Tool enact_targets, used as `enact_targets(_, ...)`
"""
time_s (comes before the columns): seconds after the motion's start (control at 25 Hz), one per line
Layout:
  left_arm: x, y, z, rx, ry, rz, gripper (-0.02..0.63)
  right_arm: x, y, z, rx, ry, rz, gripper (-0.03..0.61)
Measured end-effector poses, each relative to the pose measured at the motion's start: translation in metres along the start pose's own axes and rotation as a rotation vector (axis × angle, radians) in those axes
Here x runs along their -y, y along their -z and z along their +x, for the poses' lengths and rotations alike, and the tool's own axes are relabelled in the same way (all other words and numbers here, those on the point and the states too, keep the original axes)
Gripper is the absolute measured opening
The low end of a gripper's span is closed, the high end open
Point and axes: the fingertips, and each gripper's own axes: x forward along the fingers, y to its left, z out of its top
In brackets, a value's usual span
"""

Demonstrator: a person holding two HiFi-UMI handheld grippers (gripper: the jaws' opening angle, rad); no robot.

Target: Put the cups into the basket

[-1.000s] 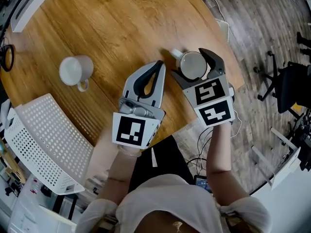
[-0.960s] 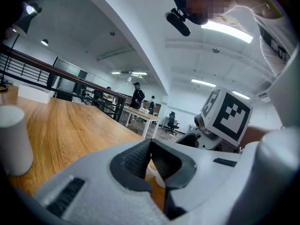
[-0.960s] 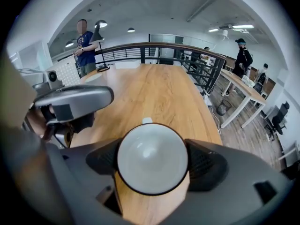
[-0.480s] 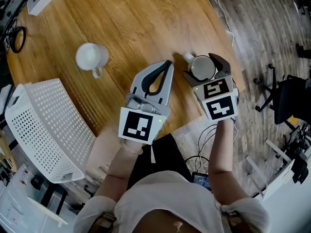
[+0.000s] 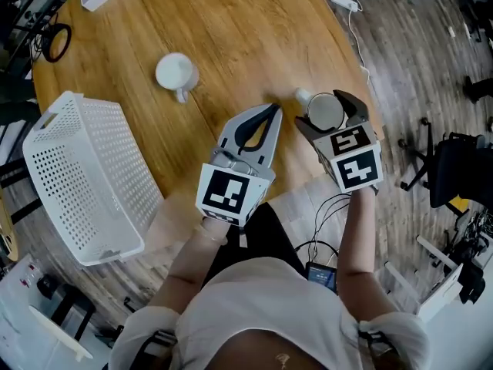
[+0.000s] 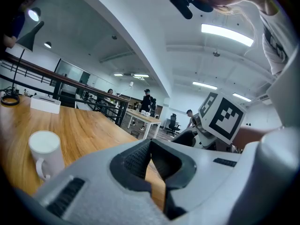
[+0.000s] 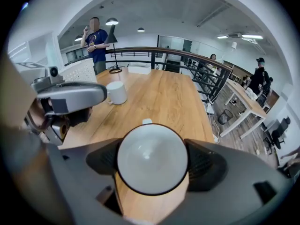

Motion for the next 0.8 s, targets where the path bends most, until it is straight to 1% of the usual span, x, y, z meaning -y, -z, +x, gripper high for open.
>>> enact_targets(0.28,0.011,-0.021,-0.038,0.020,-0.019,-0.027,0.008,-0.030,-0.024,-0.031,0.030,-0.029,-0.071,0.400)
enact_targets(0.44,0.012,-0.032,-0.062,0.040,-0.040,-0.006,0.008,-0.050,-0.033,-0.041,0.047,-0.047,-0.111,0.400)
enact_targets(0.56,0.013,-0.041,-0.080,0.059,-0.060,0.004,0.008,-0.066,-0.038,-0.049,0.067,-0.069,-0.121,0.400)
enact_targets(0.8,0.003,-0.046,-0.113,0.068,-0.108,0.024,0.008,-0.098,-0.042,-0.058,0.094,-0.126,-0.117,0.400)
